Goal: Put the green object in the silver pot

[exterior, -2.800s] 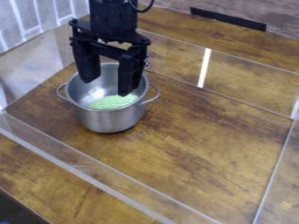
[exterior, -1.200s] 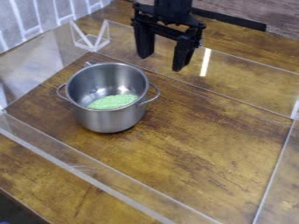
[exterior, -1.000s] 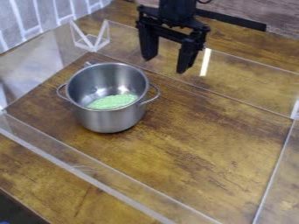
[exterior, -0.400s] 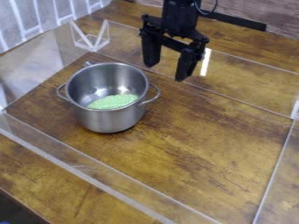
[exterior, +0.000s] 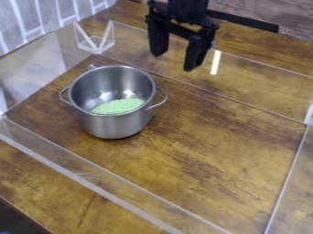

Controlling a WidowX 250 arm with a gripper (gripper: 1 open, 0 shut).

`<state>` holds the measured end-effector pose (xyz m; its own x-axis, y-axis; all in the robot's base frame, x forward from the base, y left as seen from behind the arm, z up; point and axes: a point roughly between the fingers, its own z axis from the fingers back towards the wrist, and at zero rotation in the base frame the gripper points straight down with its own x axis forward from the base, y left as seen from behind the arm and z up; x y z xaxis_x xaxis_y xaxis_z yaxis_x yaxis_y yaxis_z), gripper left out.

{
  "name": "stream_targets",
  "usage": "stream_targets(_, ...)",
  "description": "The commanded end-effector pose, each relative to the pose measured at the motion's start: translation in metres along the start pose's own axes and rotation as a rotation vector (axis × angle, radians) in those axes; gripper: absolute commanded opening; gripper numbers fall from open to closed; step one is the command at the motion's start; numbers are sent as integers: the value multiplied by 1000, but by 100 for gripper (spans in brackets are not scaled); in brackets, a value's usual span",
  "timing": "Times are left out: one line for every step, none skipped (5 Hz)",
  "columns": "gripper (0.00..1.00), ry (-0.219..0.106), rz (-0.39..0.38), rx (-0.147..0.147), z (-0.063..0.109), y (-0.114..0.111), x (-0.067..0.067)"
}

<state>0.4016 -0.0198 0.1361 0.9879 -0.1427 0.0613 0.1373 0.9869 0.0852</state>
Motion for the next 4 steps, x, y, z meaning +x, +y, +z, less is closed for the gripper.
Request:
stream_targets(100, -94, 39, 21, 27, 18, 10)
stream_targets(100, -101, 37, 20, 21, 6, 11)
stream_targets(100, -82, 28, 16, 17, -5, 9)
stream_targets(100, -71, 50, 18, 5, -5, 7)
